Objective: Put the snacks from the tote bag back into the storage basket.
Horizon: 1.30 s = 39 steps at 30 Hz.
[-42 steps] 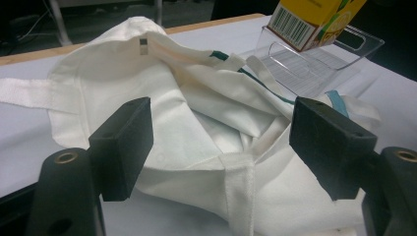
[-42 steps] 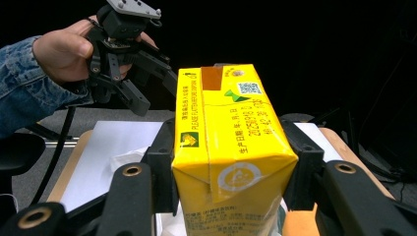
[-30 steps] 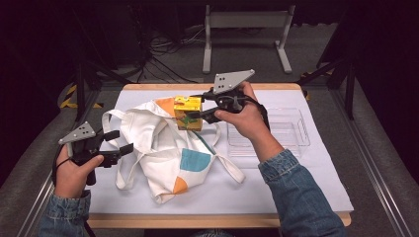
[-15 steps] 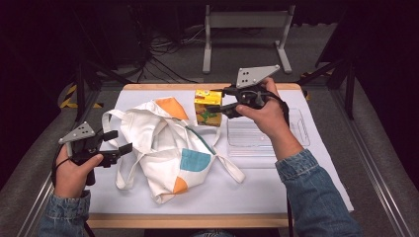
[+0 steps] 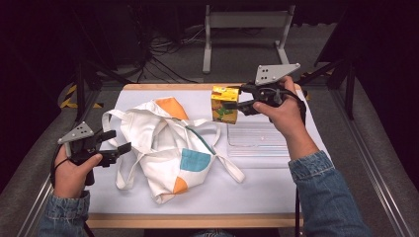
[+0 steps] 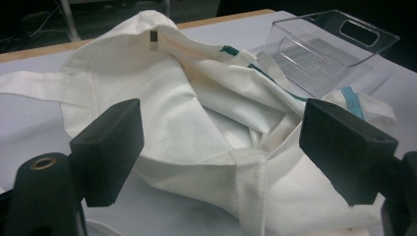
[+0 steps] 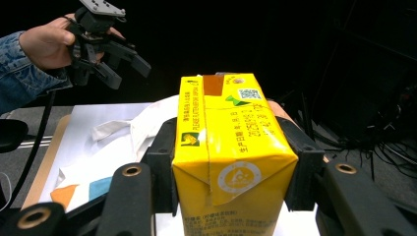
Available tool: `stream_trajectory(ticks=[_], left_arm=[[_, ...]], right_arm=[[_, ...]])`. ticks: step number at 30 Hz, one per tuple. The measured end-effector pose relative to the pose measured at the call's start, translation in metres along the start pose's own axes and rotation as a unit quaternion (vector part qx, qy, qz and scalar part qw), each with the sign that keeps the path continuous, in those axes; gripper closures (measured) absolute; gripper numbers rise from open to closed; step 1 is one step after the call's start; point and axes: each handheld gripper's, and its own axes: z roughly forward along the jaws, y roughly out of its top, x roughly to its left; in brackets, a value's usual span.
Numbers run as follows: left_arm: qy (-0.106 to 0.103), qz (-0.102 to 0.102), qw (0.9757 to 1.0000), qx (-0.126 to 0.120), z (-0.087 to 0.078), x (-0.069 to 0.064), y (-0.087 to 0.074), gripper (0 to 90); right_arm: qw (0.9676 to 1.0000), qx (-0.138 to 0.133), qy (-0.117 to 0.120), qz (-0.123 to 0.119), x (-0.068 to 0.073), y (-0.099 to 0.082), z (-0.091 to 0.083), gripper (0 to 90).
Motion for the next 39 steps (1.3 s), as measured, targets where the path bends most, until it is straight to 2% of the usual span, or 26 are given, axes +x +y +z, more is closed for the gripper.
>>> stream_trajectory(ticks=[17, 34, 39], left_arm=[[0.001, -0.002, 1.0000, 0.001, 0.002, 0.000, 0.001, 17.8], [0.010, -0.007, 0.9999, 0.001, -0.003, 0.000, -0.003, 17.6], [0.012, -0.011, 0.9999, 0.003, -0.006, -0.002, -0.006, 17.6]], right_arm=[[0.9988, -0.003, -0.039, 0.029, -0.013, -0.025, -0.036, 51.0], [0.9978, 0.008, -0.045, 0.049, -0.021, -0.055, -0.052, 51.0], [0.9979, 0.020, -0.037, 0.050, -0.023, -0.066, -0.052, 51.0]])
